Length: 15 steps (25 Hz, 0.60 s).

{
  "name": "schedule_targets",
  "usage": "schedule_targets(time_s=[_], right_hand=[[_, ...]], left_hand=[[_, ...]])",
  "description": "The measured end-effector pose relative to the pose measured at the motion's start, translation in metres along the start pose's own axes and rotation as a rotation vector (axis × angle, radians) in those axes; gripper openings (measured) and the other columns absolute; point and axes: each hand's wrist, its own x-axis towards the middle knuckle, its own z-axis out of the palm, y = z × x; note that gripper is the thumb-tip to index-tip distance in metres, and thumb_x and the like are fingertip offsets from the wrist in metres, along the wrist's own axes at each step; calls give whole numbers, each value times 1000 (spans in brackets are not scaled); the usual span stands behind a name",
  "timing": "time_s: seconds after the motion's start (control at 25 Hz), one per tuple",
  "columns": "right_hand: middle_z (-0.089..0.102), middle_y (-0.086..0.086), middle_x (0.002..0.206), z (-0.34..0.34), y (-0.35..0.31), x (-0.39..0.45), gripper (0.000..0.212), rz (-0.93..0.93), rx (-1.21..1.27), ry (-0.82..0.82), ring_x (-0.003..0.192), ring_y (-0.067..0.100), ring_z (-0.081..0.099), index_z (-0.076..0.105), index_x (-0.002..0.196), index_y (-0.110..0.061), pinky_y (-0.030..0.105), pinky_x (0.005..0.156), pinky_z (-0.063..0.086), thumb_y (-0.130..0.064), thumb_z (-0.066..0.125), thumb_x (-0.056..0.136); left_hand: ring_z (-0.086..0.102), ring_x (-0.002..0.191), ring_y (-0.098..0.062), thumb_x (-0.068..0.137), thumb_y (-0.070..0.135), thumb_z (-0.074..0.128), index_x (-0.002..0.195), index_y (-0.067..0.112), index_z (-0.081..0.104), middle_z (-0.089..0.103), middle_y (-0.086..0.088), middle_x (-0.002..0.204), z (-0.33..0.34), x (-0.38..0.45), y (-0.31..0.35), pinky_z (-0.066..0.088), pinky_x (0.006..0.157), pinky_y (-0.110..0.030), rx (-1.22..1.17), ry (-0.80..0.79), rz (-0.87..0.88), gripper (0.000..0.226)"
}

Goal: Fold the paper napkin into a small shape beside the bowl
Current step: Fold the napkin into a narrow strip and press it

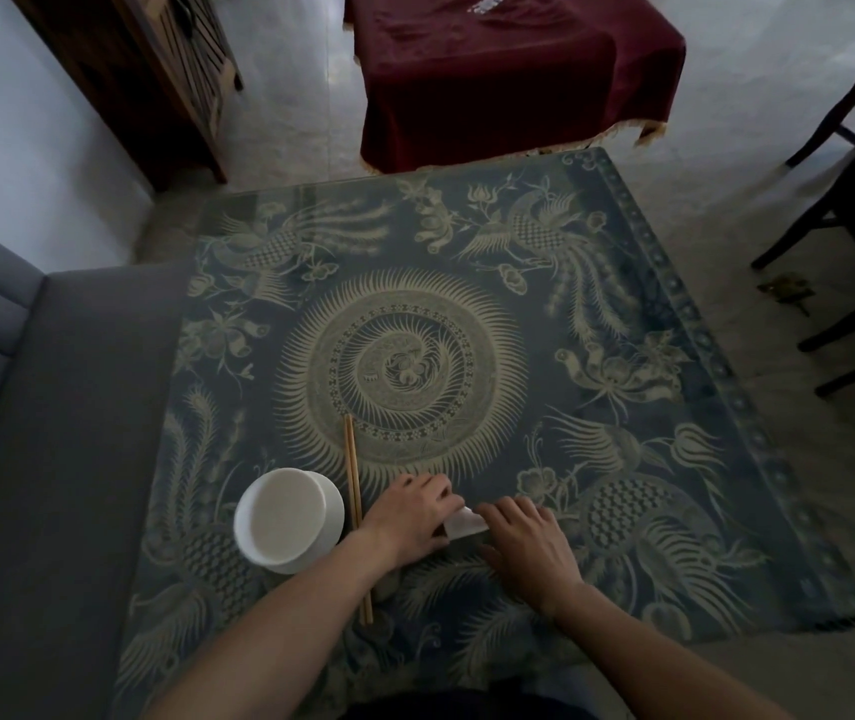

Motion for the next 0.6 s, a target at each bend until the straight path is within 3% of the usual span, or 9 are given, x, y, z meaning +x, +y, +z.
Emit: schedule_targets(time_s=[0.28,0.44,0.6], right_hand=[[62,-1,86,4,9,12,34,-120,-45,158,75,21,60,68,96,-22,34,61,50,-42,81,72],[62,-2,83,11,7,10,22,-26,103,240,74,22,59,69,89,-23,37,60,49,-32,82,74],[62,-6,83,2,4,16,7,112,293,213,78,17,56,66,86,-25,37,64,47,-31,66,88]], left_hand=[[49,111,-21,89,44,53,127,24,55,51,-1,121,12,-12,2,41,93,-38,-153,80,-63,42],[53,108,-17,94,39,54,113,19,67,57,1,116,18,-19,6,46,91,-35,-382,230,-175,30],[57,98,-13,97,39,54,105,17,70,63,2,106,10,-15,15,48,84,-33,-602,305,-318,28]])
